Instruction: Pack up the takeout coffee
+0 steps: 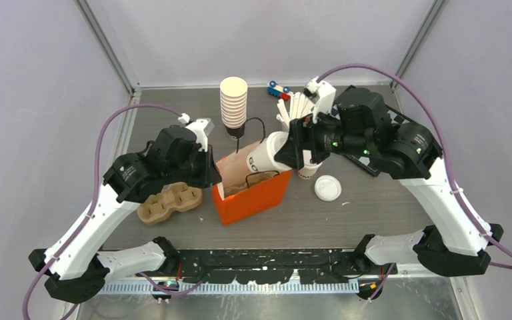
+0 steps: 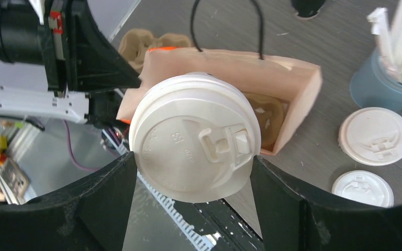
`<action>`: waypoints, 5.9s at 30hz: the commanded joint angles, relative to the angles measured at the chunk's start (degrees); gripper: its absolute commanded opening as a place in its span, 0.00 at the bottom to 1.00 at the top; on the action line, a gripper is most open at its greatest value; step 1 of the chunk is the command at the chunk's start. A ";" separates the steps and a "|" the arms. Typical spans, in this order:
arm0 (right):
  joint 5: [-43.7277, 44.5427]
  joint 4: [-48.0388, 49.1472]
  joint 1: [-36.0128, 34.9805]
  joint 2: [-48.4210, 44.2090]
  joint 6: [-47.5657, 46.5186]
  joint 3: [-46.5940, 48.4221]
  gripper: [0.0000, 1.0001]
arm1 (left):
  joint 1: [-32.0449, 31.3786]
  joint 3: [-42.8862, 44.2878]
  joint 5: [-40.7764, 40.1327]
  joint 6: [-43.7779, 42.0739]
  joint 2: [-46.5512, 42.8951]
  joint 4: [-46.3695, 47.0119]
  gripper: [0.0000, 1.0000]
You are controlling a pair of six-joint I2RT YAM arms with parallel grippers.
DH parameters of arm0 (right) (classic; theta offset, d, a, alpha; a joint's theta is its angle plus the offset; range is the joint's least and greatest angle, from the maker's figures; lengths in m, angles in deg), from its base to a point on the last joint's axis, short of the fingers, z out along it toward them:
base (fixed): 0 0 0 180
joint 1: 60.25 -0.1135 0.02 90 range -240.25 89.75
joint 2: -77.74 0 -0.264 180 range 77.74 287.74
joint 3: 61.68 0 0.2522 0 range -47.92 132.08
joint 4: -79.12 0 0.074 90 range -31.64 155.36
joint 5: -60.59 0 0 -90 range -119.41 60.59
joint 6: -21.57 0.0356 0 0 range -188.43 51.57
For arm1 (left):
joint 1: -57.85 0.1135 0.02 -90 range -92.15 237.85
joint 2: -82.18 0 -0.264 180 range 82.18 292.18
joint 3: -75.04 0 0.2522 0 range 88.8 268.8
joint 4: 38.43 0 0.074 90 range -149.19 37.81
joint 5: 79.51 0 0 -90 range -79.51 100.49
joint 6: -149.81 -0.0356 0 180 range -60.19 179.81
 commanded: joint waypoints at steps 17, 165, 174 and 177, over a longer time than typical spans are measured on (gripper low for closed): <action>6.95 -9.18 -18.47 14.32 -10.89 9.08 0.75 | 1.37 -0.34 0.07 -7.07 -3.53 -0.20 0.02; 40.22 33.11 -39.22 0.80 -44.68 -37.10 0.71 | 14.47 -23.17 20.69 -16.36 -20.33 19.69 0.00; 39.93 33.39 -36.86 1.10 -46.43 -35.13 0.71 | 14.50 -27.76 24.44 -24.35 -24.61 22.37 0.00; 38.80 33.72 -35.72 1.06 -47.37 -35.76 0.71 | 14.51 -28.03 25.27 -26.04 -24.82 21.65 0.00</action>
